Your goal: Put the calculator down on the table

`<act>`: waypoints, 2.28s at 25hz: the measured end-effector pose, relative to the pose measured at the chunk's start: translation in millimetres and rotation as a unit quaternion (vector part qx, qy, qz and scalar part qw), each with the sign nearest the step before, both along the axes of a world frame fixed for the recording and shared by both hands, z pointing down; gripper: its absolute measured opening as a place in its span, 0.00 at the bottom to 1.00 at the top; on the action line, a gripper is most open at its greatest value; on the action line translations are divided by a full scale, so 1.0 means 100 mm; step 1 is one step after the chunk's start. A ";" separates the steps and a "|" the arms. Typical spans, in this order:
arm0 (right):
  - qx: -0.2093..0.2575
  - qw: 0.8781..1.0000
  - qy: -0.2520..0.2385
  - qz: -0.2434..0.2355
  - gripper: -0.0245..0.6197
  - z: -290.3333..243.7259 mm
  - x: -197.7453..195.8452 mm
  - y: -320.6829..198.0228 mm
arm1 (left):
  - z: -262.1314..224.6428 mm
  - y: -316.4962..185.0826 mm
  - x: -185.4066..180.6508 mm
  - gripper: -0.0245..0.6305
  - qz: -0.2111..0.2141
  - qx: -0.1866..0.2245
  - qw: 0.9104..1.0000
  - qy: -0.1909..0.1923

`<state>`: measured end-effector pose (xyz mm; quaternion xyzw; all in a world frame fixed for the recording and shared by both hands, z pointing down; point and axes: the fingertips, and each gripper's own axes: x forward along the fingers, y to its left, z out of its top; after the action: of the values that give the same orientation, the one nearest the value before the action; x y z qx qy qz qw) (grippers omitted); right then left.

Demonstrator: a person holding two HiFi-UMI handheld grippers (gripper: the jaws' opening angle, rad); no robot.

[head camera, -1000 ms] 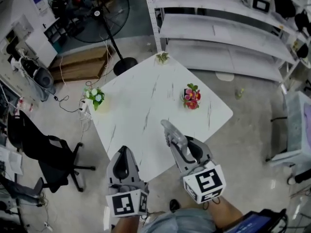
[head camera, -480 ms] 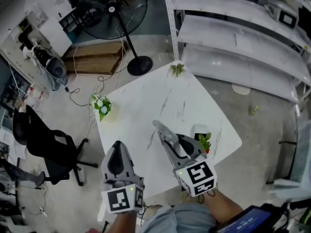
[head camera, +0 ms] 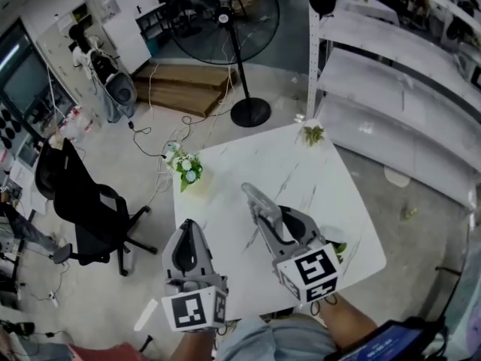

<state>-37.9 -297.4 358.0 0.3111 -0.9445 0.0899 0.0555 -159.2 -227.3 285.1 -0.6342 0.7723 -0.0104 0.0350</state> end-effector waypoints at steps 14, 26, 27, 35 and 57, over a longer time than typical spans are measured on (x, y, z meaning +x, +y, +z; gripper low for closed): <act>-0.104 0.992 0.062 -0.030 0.26 1.02 -0.51 -0.01 | 0.71 -0.20 -0.49 0.05 -0.024 -0.081 0.996 0.042; -0.233 0.966 0.097 -0.050 0.26 1.94 -0.70 0.31 | 1.31 -0.22 -0.74 0.05 -0.029 -0.140 0.988 0.066; -0.243 0.965 0.091 -0.051 0.26 1.96 -0.71 0.31 | 1.35 -0.22 -0.76 0.05 -0.030 -0.143 0.987 0.068; -0.297 0.952 0.069 -0.034 0.27 2.06 -0.81 0.18 | 1.55 -0.30 -0.89 0.05 -0.030 -0.158 0.984 0.081; -0.382 0.922 0.047 0.036 0.31 2.42 -0.70 -0.12 | 1.73 -0.51 -0.98 0.05 -0.016 -0.177 0.980 0.092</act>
<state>-108.0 -309.5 600.1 0.3036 -0.8232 0.4310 0.2109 -257.0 -278.7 457.8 -0.6165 0.7681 -0.0890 -0.1486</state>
